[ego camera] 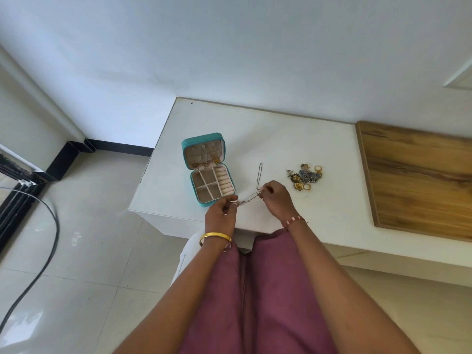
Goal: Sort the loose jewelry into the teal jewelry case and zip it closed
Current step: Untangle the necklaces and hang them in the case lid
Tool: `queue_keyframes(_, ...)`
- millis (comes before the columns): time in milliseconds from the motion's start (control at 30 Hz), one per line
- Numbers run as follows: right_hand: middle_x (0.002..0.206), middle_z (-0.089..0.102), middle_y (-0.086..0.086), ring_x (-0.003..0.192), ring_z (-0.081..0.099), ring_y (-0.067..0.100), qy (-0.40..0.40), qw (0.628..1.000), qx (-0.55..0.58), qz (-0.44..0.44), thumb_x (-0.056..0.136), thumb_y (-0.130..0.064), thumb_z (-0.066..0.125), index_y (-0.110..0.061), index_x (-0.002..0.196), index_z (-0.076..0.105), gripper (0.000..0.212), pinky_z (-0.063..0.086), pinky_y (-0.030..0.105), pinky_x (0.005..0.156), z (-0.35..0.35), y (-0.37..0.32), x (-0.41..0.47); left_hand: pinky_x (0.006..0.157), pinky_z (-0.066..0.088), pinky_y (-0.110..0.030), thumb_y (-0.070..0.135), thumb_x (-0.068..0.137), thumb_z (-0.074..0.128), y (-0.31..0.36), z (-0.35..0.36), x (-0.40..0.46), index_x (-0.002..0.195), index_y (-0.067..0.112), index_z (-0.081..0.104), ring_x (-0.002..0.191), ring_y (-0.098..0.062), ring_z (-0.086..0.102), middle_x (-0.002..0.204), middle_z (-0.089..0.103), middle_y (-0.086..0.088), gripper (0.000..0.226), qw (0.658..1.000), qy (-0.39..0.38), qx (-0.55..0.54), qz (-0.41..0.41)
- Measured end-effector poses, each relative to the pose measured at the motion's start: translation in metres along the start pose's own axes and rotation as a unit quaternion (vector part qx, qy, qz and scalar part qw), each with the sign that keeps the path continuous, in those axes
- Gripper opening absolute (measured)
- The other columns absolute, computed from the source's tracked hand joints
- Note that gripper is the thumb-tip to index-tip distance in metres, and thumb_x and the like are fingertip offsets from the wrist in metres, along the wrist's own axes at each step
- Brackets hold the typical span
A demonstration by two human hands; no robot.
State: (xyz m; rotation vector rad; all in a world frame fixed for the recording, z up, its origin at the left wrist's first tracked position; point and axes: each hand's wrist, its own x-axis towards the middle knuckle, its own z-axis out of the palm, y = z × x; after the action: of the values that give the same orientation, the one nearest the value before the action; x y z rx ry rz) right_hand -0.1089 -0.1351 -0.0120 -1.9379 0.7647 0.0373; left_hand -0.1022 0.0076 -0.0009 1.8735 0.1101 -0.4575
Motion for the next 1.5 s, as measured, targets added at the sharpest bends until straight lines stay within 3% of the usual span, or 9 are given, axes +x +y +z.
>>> queue_keyframes(100, 0.084, 0.062, 0.012, 0.079, 0.054, 0.021, 0.008, 0.998, 0.062, -0.012, 0.089, -0.008, 0.046, -0.004, 0.082, 0.057, 0.013, 0.040, 0.027, 0.065, -0.013, -0.016, -0.018, 0.087, 0.037, -0.012, 0.009, 0.090, 0.052, 0.015, 0.002, -0.005, 0.113, 0.010, 0.062, 0.100, -0.012, 0.059, 0.115, 0.066, -0.007, 0.026, 0.997, -0.031, 0.046, 0.062)
queue_keyframes(233, 0.084, 0.064, 0.013, 0.076, 0.058, 0.021, 0.000, 0.991, 0.131, -0.035, 0.089, -0.007, 0.047, -0.011, 0.072, 0.055, 0.019, 0.044, 0.028, 0.069, -0.026, -0.042, -0.041, 0.093, 0.037, -0.016, 0.010, 0.090, 0.053, 0.038, 0.005, -0.015, 0.120, 0.010, 0.059, 0.109, -0.016, 0.059, 0.121, 0.063, -0.004, 0.031, 0.987, -0.066, 0.087, 0.121)
queue_keyframes(433, 0.077, 0.065, 0.009, 0.068, 0.061, 0.018, 0.014, 0.982, 0.170, -0.087, 0.089, -0.008, 0.047, -0.012, 0.075, 0.055, 0.017, 0.048, 0.028, 0.067, -0.051, -0.078, -0.077, 0.078, 0.039, -0.009, 0.008, 0.090, 0.051, 0.070, -0.006, -0.045, 0.112, 0.013, 0.063, 0.088, -0.011, 0.058, 0.098, 0.066, 0.000, 0.026, 0.980, -0.052, 0.045, 0.185)
queue_keyframes(600, 0.067, 0.059, 0.009, 0.058, 0.055, 0.021, 0.010, 0.974, 0.190, -0.122, 0.088, -0.004, 0.048, -0.010, 0.071, 0.056, 0.020, 0.049, 0.034, 0.064, -0.062, -0.095, -0.106, 0.077, 0.049, -0.020, 0.005, 0.086, 0.054, 0.080, -0.016, -0.066, 0.097, 0.020, 0.064, 0.082, -0.017, 0.065, 0.083, 0.067, -0.001, 0.021, 0.980, -0.043, -0.003, 0.194)
queue_keyframes(833, 0.066, 0.064, 0.008, 0.047, 0.054, 0.010, 0.027, 0.968, 0.182, -0.172, 0.087, -0.003, 0.050, -0.008, 0.073, 0.058, 0.017, 0.046, 0.019, 0.053, -0.077, -0.114, -0.139, 0.064, 0.048, -0.007, 0.001, 0.083, 0.057, 0.089, -0.022, -0.086, 0.091, 0.010, 0.066, 0.055, 0.009, 0.060, 0.072, 0.067, -0.002, 0.014, 0.975, -0.053, -0.016, 0.213)
queue_keyframes(1067, 0.075, 0.069, 0.009, 0.049, 0.053, 0.013, 0.032, 0.954, 0.247, -0.169, 0.089, -0.008, 0.051, -0.008, 0.077, 0.057, 0.014, 0.043, 0.019, 0.052, -0.083, -0.116, -0.154, 0.058, 0.050, -0.014, 0.000, 0.086, 0.053, 0.104, -0.030, -0.104, 0.072, 0.020, 0.060, 0.045, 0.002, 0.056, 0.065, 0.063, 0.002, 0.025, 0.974, -0.074, -0.063, 0.206)
queue_keyframes(1267, 0.051, 0.057, 0.002, 0.045, 0.044, 0.014, 0.001, 0.920, 0.367, -0.136, 0.088, -0.006, 0.054, -0.009, 0.072, 0.058, 0.016, 0.043, 0.025, 0.053, -0.085, -0.117, -0.159, 0.048, 0.044, -0.013, 0.015, 0.089, 0.055, 0.111, -0.041, -0.108, 0.090, 0.019, 0.059, 0.048, -0.003, 0.053, 0.060, 0.055, 0.000, 0.006, 0.977, -0.057, -0.013, 0.207)
queue_keyframes(1367, 0.041, 0.044, -0.005, 0.040, 0.038, 0.009, -0.006, 0.921, 0.363, -0.142, 0.088, -0.006, 0.057, -0.010, 0.072, 0.059, 0.016, 0.042, 0.025, 0.053, -0.089, -0.117, -0.161, 0.057, 0.042, -0.022, 0.023, 0.091, 0.053, 0.110, -0.050, -0.103, 0.095, 0.018, 0.065, 0.055, -0.010, 0.045, 0.066, 0.055, 0.000, 0.014, 0.974, -0.082, 0.046, 0.208)
queue_keyframes(1500, 0.054, 0.047, -0.003, 0.043, 0.040, 0.006, -0.021, 0.910, 0.379, -0.168, 0.086, -0.001, 0.059, -0.010, 0.078, 0.062, 0.012, 0.043, 0.023, 0.054, -0.096, -0.112, -0.162, 0.056, 0.036, -0.022, 0.031, 0.092, 0.051, 0.109, -0.063, -0.102, 0.070, 0.018, 0.069, 0.054, -0.013, 0.042, 0.071, 0.057, -0.009, 0.031, 0.964, -0.118, 0.122, 0.204)
